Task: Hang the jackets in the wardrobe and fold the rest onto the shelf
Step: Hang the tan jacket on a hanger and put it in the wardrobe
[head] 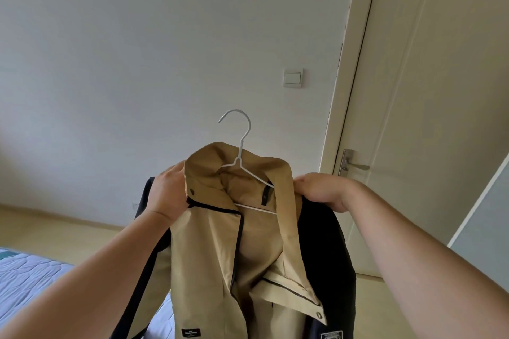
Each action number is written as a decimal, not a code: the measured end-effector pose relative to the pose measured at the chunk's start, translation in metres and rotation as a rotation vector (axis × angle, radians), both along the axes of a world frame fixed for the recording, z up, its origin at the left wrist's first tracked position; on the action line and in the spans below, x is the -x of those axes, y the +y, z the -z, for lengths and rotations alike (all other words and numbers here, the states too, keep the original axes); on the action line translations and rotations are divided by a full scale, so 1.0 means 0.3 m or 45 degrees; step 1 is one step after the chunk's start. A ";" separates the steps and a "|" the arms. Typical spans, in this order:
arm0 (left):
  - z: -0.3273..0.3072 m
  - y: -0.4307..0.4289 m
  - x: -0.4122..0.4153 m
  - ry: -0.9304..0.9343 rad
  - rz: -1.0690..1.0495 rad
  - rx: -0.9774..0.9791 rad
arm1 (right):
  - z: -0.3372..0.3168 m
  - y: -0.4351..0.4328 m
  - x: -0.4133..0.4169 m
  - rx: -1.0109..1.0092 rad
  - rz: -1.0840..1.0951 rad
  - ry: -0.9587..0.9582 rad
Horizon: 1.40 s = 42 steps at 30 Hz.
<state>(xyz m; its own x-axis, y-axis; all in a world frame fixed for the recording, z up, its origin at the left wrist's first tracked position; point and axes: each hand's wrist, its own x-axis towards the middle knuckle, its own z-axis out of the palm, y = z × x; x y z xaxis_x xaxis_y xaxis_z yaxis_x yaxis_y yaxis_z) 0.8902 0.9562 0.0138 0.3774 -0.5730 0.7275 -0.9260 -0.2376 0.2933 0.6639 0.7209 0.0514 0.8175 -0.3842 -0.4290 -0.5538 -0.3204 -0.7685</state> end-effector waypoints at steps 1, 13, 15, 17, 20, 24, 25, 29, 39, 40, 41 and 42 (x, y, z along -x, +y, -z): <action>0.004 0.001 -0.001 -0.020 0.014 0.001 | 0.001 -0.005 -0.002 0.095 0.075 0.093; 0.030 -0.039 -0.043 -0.056 -0.047 -0.049 | 0.038 -0.096 -0.016 -0.420 0.535 -0.708; 0.030 -0.039 -0.044 -0.080 -0.074 -0.063 | 0.036 -0.109 0.005 -0.617 0.524 -0.862; 0.033 -0.043 -0.052 -0.038 -0.108 -0.064 | 0.036 -0.117 0.024 -0.620 0.416 -0.792; 0.046 -0.051 -0.054 -0.015 -0.105 -0.068 | 0.029 -0.110 0.042 -0.360 0.278 -0.377; 0.068 -0.064 -0.055 0.079 -0.094 -0.010 | 0.039 -0.100 0.045 -0.254 0.082 -0.113; 0.070 -0.069 -0.053 0.087 -0.091 -0.014 | 0.048 -0.103 0.040 -0.313 0.109 -0.210; 0.058 -0.089 -0.052 0.045 -0.097 -0.084 | 0.062 -0.110 0.021 -0.343 0.416 -0.676; 0.053 -0.147 -0.060 0.173 -0.079 -0.232 | 0.045 -0.046 -0.023 0.403 0.008 -0.223; 0.046 -0.153 -0.061 0.157 -0.044 -0.232 | 0.055 -0.048 -0.027 0.498 0.056 -0.287; 0.038 -0.157 -0.060 0.134 0.008 -0.210 | 0.063 -0.050 -0.031 0.615 0.088 -0.322; 0.031 -0.160 -0.056 0.111 0.065 -0.187 | 0.070 -0.054 -0.034 0.738 0.099 -0.331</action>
